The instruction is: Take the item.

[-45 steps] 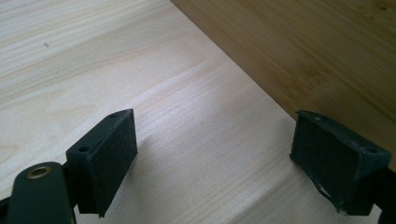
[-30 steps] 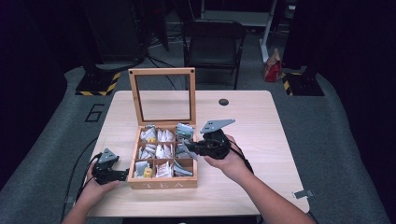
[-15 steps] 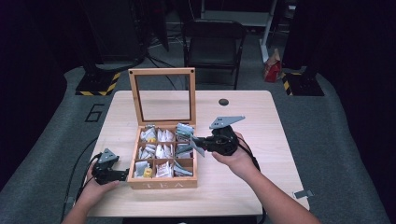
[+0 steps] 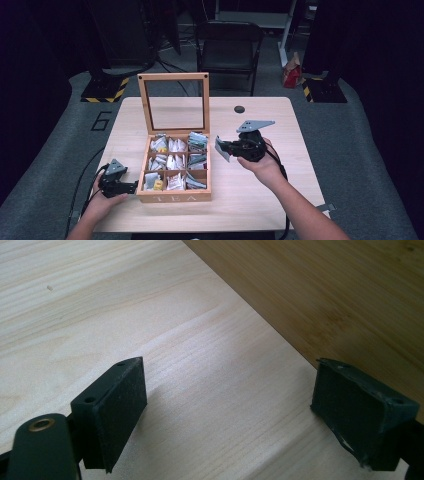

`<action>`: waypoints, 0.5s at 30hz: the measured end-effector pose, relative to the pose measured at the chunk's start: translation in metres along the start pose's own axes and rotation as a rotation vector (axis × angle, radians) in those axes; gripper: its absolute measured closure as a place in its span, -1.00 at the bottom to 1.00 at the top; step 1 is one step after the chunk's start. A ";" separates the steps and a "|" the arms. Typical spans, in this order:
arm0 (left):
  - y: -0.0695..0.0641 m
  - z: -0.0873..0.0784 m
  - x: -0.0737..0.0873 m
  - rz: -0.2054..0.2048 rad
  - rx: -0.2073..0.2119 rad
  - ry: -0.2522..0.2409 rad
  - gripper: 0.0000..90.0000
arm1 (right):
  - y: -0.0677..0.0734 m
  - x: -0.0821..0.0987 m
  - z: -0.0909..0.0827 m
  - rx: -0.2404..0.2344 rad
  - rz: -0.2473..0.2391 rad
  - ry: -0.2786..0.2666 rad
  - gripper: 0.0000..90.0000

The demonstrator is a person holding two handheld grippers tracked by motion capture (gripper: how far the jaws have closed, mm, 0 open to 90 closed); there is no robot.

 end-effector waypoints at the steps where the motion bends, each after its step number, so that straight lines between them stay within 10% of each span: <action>1: 0.000 0.000 0.000 0.000 0.000 0.000 -0.69 | -0.003 0.000 -0.001 0.002 -0.006 -0.001 0.99; 15: 0.000 0.000 0.000 0.000 0.000 0.000 -0.69 | -0.029 0.008 -0.023 0.072 0.038 -0.029 0.99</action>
Point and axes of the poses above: each handheld gripper's, and its own axes: z roughly forward along the jaws, x roughly out of its underside, y roughly to its left, the point moved 9 cm from there along z, roughly forward along the jaws, and after that the axes turned 8 degrees about -x, right-handed, at the moved point
